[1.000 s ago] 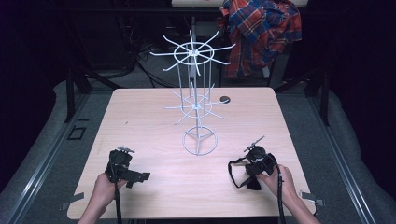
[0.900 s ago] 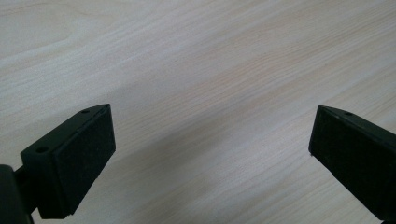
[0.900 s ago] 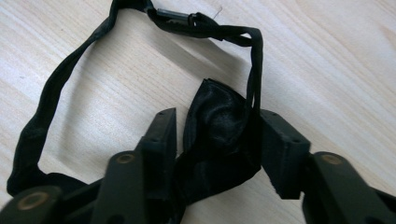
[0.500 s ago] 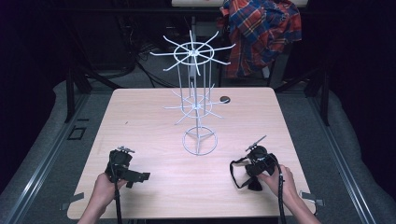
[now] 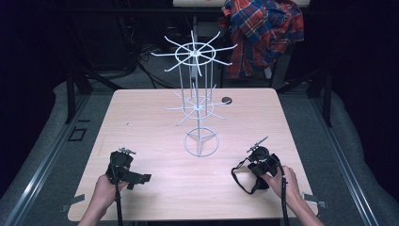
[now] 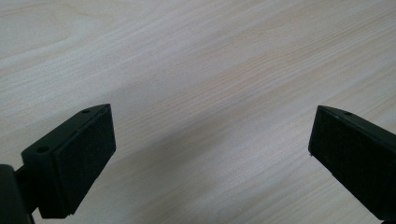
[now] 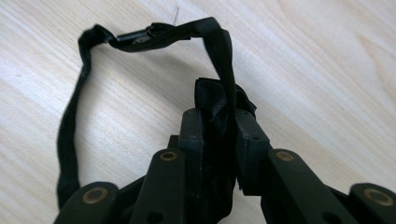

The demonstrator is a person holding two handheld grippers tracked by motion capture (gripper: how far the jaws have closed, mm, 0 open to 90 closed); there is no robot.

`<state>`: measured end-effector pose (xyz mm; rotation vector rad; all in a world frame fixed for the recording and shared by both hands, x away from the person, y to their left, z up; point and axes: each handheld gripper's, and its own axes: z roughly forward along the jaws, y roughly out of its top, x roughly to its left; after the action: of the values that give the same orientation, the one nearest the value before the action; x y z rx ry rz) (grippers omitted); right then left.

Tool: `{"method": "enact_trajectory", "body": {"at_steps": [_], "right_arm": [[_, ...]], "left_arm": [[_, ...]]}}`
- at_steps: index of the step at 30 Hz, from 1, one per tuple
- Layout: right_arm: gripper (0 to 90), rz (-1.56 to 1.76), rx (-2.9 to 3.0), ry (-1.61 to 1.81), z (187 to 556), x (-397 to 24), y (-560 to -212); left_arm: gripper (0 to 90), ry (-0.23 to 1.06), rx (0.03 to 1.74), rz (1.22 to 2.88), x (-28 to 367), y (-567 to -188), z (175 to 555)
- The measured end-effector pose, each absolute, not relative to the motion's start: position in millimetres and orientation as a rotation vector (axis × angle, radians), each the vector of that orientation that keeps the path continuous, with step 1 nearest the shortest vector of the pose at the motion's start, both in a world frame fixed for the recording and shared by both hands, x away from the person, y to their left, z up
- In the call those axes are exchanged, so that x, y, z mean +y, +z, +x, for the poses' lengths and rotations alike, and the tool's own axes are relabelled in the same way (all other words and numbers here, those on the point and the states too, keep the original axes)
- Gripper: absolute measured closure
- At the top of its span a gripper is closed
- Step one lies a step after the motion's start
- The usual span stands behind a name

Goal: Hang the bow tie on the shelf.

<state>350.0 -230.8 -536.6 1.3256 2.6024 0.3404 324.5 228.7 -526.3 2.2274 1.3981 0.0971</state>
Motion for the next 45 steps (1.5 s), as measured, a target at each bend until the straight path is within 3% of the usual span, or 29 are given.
{"method": "enact_trajectory", "body": {"at_steps": [17,45], "right_arm": [[76.5,1.253,2.541,0.494,341.5,-231.7,-499.1],[76.7,1.172,2.529,0.622,332.3,-220.0,-471.7]], "left_arm": [[0.7,0.097,1.404,2.224,229.6,-525.9,324.5],[0.7,0.099,1.406,2.225,229.4,-526.2,324.2]]}}
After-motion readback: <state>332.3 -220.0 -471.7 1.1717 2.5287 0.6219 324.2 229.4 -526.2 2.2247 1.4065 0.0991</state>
